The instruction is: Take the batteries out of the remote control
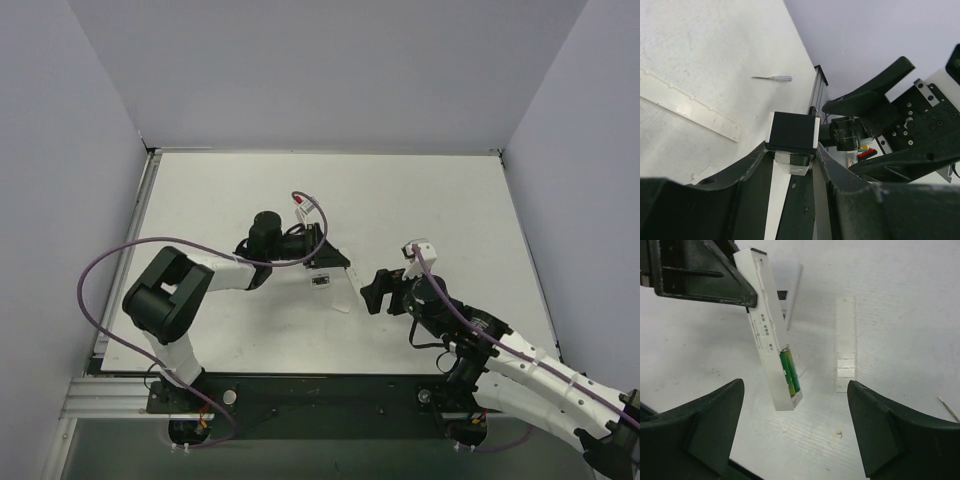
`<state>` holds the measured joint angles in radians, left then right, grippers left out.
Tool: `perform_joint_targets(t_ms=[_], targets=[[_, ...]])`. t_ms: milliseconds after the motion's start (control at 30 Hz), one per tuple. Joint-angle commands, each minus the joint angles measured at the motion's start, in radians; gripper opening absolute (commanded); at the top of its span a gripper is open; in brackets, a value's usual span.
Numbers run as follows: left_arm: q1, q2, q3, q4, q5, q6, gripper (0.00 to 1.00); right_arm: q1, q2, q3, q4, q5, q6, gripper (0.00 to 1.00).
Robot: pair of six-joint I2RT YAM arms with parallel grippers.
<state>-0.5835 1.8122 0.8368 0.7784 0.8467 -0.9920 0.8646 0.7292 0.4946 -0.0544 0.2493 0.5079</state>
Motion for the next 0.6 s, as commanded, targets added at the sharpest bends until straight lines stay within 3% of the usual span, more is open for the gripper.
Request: perform_joint_targets(t_ms=[0, 100, 300, 567], targets=[[0.01, -0.128, -0.048, 0.198, 0.048, -0.034, 0.0, -0.019, -0.05, 0.039, 0.082, -0.203, -0.008, 0.8], [0.01, -0.188, -0.083, 0.248, 0.052, -0.057, 0.0, -0.038, -0.044, 0.056, 0.082, -0.322, 0.003, 0.8], [0.01, -0.341, -0.117, 0.243, 0.061, -0.05, 0.0, -0.056, -0.001, 0.105, 0.073, -0.435, 0.018, 0.71], [0.016, -0.419, -0.137, 0.151, 0.08, 0.01, 0.0, -0.061, -0.045, 0.032, 0.226, -0.527, 0.052, 0.27]])
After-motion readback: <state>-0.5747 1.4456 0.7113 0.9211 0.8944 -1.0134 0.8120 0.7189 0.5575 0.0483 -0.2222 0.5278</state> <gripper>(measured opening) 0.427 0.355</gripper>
